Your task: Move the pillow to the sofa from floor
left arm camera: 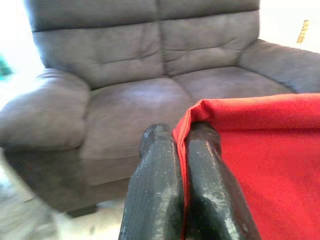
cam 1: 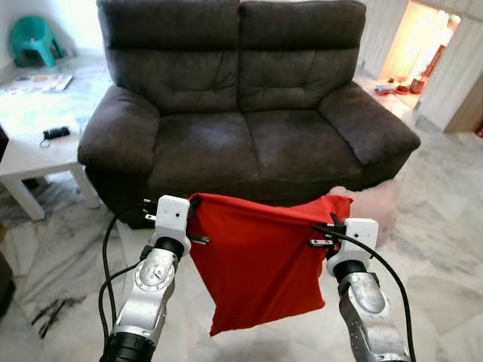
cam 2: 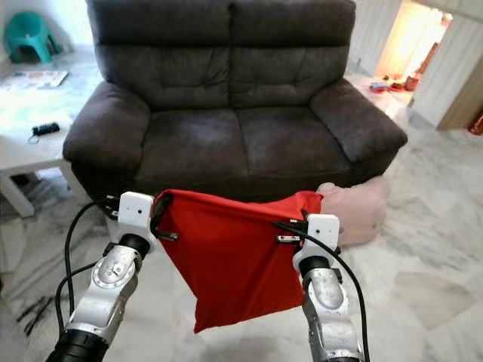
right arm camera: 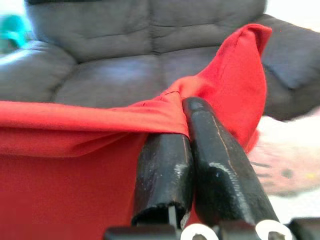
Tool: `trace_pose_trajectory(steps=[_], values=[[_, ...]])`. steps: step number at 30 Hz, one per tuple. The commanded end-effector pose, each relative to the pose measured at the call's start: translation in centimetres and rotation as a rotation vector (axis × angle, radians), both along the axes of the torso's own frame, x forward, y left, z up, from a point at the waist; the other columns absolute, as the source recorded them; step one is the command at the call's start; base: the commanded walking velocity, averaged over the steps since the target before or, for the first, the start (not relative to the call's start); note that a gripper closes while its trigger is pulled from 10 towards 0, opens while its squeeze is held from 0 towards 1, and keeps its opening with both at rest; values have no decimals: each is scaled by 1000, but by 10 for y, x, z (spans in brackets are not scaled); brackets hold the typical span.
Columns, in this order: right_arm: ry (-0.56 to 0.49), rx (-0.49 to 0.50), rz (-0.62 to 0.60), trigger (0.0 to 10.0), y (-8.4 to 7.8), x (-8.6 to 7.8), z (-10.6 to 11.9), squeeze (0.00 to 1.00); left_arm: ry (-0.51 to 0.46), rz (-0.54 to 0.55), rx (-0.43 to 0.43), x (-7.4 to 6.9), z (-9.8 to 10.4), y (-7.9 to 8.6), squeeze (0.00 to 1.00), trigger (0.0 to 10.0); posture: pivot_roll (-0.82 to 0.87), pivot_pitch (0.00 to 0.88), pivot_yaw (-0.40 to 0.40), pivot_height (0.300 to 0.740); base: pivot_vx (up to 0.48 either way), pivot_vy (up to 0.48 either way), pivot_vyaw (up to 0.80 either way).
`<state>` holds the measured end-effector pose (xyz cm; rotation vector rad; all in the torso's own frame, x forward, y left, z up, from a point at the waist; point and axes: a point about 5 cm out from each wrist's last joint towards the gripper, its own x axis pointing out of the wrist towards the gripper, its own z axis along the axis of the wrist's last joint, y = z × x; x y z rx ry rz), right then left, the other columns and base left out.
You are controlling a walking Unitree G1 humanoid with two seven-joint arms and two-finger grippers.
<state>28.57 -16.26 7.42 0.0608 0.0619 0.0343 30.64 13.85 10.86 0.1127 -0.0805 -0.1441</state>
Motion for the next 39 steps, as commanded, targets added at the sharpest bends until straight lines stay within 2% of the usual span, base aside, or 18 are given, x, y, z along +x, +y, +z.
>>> trace_pose_trajectory(steps=[1,18,27,39], values=[[-115,7,-38,10000,-10,5,23,0,-53,76,-7,3,11,15,0,10000,-10,0,-29,736,0,0,794],[-108,18,-16,10000,-7,4,22,0,-47,87,-3,4,12,18,0,10000,-8,0,-27,736,0,0,781],[-105,28,-24,10000,-9,4,21,0,-47,97,-11,4,12,20,0,10000,-13,0,-25,736,0,0,0],[-111,32,-23,10000,-10,5,23,0,-52,103,-22,3,11,20,0,10000,-15,0,-27,736,334,0,0]])
